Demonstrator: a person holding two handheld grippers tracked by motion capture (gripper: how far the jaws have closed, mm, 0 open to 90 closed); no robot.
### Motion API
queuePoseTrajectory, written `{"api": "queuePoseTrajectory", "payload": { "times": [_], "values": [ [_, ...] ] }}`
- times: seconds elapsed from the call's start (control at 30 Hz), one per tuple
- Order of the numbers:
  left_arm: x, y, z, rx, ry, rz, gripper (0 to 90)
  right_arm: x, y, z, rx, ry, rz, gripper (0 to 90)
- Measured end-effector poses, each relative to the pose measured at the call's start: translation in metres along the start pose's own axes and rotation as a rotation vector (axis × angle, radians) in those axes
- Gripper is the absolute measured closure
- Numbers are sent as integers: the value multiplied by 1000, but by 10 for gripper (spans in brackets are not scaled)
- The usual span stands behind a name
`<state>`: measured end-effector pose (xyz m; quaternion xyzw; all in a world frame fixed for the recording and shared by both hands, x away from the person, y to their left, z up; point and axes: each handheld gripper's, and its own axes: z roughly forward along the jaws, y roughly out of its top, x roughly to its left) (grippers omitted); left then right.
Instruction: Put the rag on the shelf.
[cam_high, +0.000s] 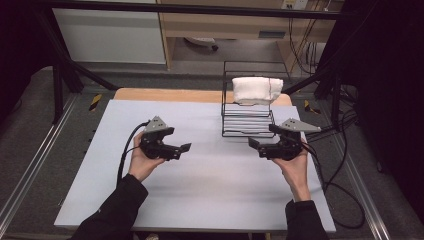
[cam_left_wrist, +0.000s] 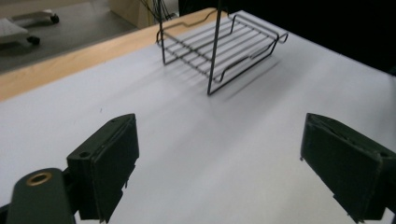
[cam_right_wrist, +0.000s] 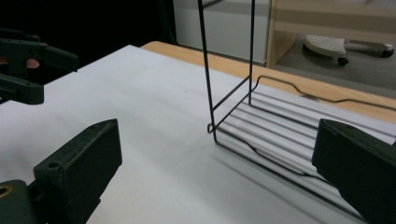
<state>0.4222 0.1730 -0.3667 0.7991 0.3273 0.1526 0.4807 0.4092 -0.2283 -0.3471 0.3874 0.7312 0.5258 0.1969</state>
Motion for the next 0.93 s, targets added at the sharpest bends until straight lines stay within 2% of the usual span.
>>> {"api": "queuePoseTrajectory", "payload": {
  "times": [0.23,0.5,0.7,0.93],
  "values": [
    [9,-41,-22,13,19,-16,88,1,-32,-4,37,41,8,4],
    [21,-81,-46,34,45,-58,89,-6,-70,-13,74,53,40,3],
    [29,-99,-60,43,65,-75,93,-10,-94,-17,127,52,55,3],
    [30,-108,-62,62,78,-80,97,-8,-101,-18,137,66,57,3]
  ]
}}
